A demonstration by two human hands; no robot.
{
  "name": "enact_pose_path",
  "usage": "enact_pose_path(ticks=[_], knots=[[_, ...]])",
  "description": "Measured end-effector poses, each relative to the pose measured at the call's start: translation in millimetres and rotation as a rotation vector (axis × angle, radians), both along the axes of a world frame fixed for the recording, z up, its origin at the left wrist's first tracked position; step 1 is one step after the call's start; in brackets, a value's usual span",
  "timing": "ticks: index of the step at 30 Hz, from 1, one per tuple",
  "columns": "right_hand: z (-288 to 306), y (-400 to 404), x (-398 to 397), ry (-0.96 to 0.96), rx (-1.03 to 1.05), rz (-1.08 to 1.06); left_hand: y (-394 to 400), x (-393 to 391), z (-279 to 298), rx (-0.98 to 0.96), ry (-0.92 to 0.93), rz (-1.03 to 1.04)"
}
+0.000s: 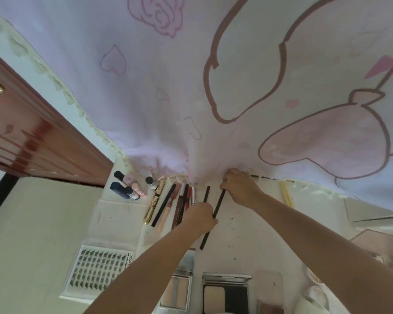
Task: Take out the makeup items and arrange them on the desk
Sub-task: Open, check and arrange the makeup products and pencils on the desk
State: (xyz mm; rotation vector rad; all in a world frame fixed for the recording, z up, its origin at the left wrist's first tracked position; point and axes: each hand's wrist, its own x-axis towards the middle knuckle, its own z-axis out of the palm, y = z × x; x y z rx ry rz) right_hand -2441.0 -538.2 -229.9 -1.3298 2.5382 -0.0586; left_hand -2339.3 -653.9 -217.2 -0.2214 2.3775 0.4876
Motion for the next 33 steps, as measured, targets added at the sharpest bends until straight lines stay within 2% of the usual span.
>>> enact_pose_path(ticks=[2,7,11,14,18,20,23,27,33], knots=[[-14.5,-3.1,-2.5,0.054,-0.025,0.080,1.0,-0.6,-6.8,-0.019,-0.026,0.010],[-36.7,-2.1,1.3,-0.060,-0.066,0.096,3.7,4.5,-12.8,-0.078,-0.034,0.021],[-31.0,17.5,8.5,-0.031,-0.251,-0.049,6.9,8.2,-10.8,-0.137,-0.020,-0.010],[-24.2,49.2,12.0,0.001,-0.270,-0.198,8.7,7.4,-6.1,-0.162,0.038,-0.055],[-10.9,94.2,1.8,-0.022,-0.290,-0.569,14.6,-9.6,4.1,-0.078,0.207,-0.108],[-0.4,108.6,-7.4,-0.021,-0.257,-0.658,17.2,-25.6,9.6,-0.021,0.295,-0.109],[6.8,116.4,-16.2,-0.107,-0.120,-0.667,21.0,-46.5,18.1,-0.005,0.378,-0.082],[-2.5,110.3,-14.0,-0.174,0.022,-0.676,24.4,-52.0,22.6,-0.038,0.336,-0.066],[-8.1,115.4,-5.0,-0.181,0.071,-0.704,25.3,-43.4,23.3,-0.069,0.240,-0.118]])
